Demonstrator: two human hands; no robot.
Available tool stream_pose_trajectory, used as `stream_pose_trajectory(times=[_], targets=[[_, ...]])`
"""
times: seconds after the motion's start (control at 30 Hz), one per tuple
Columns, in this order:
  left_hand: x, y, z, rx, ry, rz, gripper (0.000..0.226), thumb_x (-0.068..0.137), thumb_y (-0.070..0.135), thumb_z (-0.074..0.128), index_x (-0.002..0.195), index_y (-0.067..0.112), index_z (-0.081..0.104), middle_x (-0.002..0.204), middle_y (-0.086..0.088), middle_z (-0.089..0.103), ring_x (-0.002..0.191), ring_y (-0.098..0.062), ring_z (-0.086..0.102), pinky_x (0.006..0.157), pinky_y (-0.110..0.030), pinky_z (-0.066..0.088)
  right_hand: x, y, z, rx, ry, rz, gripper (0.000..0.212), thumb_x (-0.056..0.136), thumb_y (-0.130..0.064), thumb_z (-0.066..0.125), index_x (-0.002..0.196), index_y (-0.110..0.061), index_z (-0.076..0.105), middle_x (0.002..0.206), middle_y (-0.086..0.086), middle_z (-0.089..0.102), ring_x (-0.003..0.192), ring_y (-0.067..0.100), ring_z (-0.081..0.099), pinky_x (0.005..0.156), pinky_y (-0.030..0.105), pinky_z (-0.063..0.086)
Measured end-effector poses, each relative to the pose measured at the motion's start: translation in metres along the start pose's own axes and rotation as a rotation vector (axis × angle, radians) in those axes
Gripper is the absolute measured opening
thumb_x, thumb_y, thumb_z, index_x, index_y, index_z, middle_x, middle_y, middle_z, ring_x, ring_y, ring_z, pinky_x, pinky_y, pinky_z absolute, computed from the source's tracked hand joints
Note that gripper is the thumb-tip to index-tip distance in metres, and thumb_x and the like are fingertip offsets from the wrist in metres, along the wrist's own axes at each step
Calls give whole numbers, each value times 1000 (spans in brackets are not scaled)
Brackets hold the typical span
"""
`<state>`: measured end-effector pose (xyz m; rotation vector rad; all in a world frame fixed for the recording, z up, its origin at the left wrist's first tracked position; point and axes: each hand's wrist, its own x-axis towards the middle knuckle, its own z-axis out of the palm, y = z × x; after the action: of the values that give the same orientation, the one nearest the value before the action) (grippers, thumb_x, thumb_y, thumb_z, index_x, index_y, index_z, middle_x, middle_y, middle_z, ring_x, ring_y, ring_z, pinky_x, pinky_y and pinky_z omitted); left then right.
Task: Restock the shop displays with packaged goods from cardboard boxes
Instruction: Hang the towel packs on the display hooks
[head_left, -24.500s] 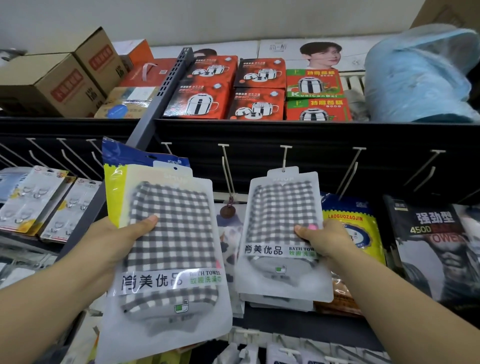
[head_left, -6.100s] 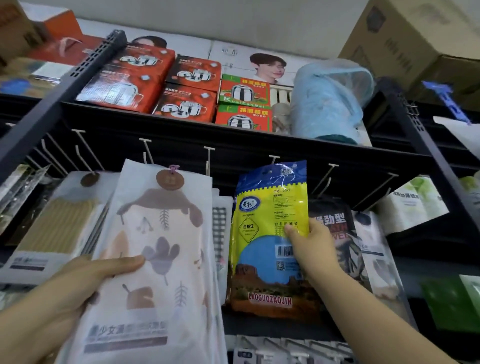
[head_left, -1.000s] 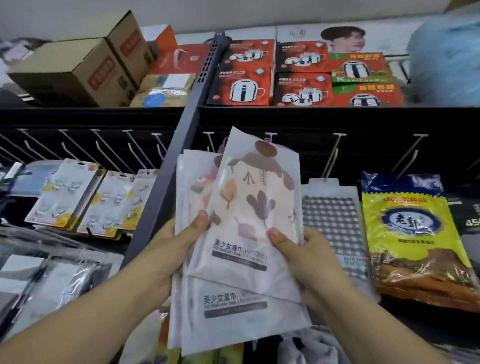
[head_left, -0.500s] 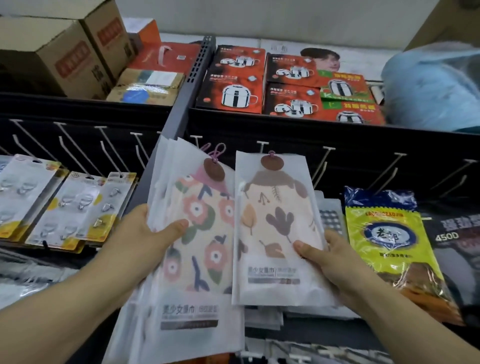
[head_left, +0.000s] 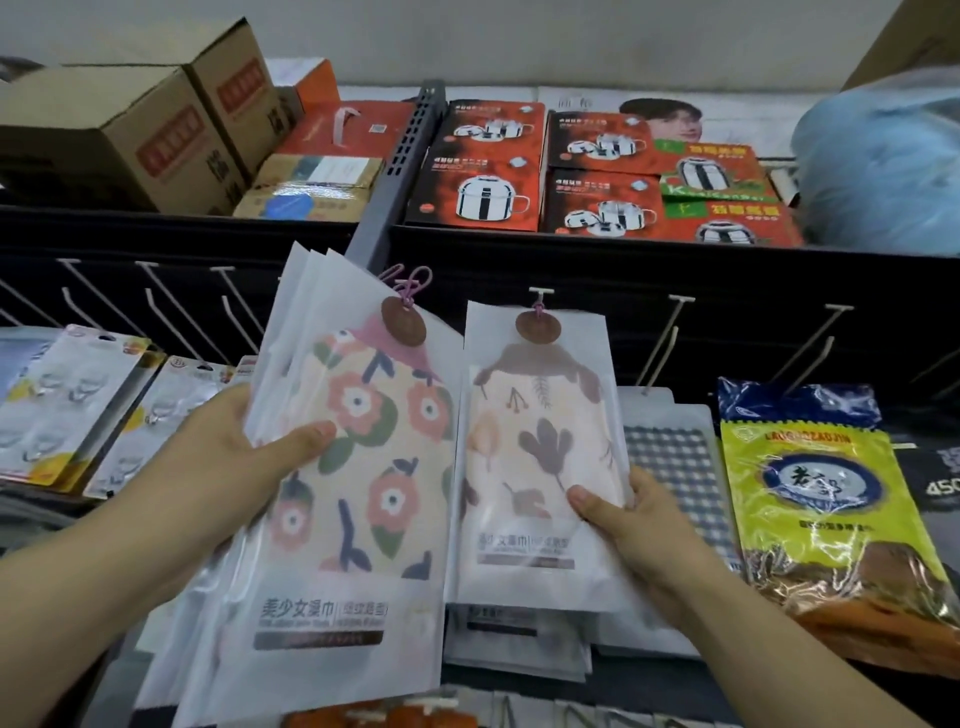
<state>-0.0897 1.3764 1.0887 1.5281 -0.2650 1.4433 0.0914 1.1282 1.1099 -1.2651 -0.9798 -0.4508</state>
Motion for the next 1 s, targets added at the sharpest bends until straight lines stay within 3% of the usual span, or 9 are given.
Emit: stream_pose_trajectory(times=[0.17, 0.33, 0.43, 0.63, 0.73, 1.0], targets=[[1, -3, 0, 25, 20, 9, 22, 83, 30, 69, 104, 26, 63, 77, 4, 75, 65, -27, 72, 69, -55, 57, -2, 10, -4, 35, -12, 70, 34, 82, -8, 71, 113, -10, 56, 97, 10, 75, 85, 28, 73, 68, 38, 60], [3, -6, 0, 7, 12, 20, 25, 83, 28, 69, 107, 23, 64, 79, 4, 75, 66, -20, 73, 63, -37, 55, -5, 16, -5, 29, -30, 100, 37, 81, -9, 72, 114, -8, 56, 98, 11, 74, 86, 29, 73, 72, 41, 59], [4, -6, -2, 14, 4, 20, 25, 82, 28, 69, 106, 23, 64, 82, 3, 76, 68, -21, 73, 65, -39, 56, -7, 19, -5, 37, -31, 87, 36, 81, -8, 71, 114, -9, 56, 97, 11, 74, 86, 30, 72, 77, 44, 58], [3, -7, -3, -11, 8, 11, 27, 82, 28, 68, 108, 22, 63, 77, 2, 75, 61, -21, 72, 53, -32, 53, -11, 16, -8, -27, 12, -29, 31, 83, -7, 70, 110, -15, 57, 94, 3, 76, 85, 24, 73, 71, 37, 59], [4, -6, -3, -26, 1, 0, 30, 81, 29, 68, 110, 22, 62, 78, 0, 75, 63, -24, 72, 54, -35, 55, -8, 10, -9, -48, 11, -50, 32, 83, -8, 70, 111, -16, 57, 94, 2, 76, 85, 23, 73, 71, 37, 59], [2, -7, -3, -19, 19, 10, 26, 82, 28, 68, 107, 22, 62, 73, 3, 75, 57, -20, 71, 53, -32, 52, -9, 25, -7, -54, -35, 173, 29, 84, -10, 70, 111, -6, 58, 95, 13, 74, 84, 31, 72, 76, 45, 59]])
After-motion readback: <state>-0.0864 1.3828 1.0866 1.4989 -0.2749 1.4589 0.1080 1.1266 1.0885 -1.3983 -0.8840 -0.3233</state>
